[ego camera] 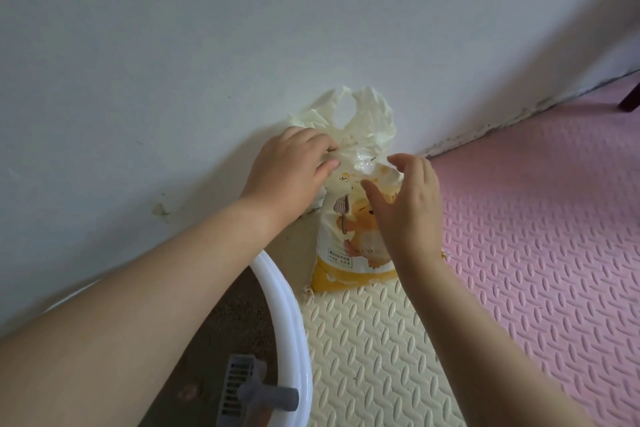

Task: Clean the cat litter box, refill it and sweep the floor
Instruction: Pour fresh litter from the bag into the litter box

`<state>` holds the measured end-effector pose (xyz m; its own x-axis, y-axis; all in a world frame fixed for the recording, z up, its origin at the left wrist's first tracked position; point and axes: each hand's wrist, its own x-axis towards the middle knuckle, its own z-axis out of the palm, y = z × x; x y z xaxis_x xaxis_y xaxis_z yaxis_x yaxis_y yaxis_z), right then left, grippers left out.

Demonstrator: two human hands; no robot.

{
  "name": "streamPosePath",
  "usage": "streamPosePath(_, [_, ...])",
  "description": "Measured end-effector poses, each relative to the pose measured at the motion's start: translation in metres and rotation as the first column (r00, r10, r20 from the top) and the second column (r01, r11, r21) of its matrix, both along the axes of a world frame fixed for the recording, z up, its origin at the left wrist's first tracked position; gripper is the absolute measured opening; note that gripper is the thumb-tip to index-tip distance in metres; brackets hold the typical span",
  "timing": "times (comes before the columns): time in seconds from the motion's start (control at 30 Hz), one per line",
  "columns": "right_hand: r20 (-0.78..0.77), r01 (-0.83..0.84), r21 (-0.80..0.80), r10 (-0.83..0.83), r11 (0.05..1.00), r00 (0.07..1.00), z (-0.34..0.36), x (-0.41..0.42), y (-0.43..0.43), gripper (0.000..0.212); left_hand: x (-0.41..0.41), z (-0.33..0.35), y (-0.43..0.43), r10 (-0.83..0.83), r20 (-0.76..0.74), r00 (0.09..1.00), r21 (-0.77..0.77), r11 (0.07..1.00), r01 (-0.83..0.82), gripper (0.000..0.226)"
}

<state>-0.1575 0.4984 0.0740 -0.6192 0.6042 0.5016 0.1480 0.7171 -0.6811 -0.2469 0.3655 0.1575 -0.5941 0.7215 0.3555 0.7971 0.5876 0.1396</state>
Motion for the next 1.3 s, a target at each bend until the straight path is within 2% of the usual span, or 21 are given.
streamPosePath(0.23, [0.093,-0.011,0.089,0.003,0.996,0.996,0.001,0.003,0.009,0.029,0.002,0.000,-0.004,-0.014,0.002,1.000,0.079,0.997,0.014,0.016])
streamPosePath(0.4, [0.053,0.012,0.015,-0.012,1.000,0.998,0.001,0.006,0.007,0.010,0.013,-0.003,-0.004,-0.006,0.018,1.000,0.185,0.983,0.003,0.017])
streamPosePath(0.67, [-0.066,0.021,-0.176,-0.033,0.984,0.997,0.010,0.028,0.005,0.010,0.039,0.006,-0.001,-0.040,-0.031,0.999,0.275,0.960,0.047,0.018])
streamPosePath(0.97, [-0.091,0.012,-0.209,-0.031,0.978,0.995,0.011,0.061,0.002,0.008,0.072,0.018,0.007,-0.112,-0.151,0.982,0.266,0.952,0.149,0.016])
streamPosePath(1.17, [-0.101,0.010,-0.235,-0.034,0.972,0.994,0.015,0.080,0.006,0.009,0.093,0.021,0.008,-0.153,-0.181,0.971,0.269,0.943,0.198,0.017])
streamPosePath(1.3, [-0.090,0.009,-0.200,-0.027,0.980,0.996,0.017,0.100,0.006,0.008,0.111,0.023,0.006,-0.180,-0.186,0.966,0.300,0.926,0.230,0.014])
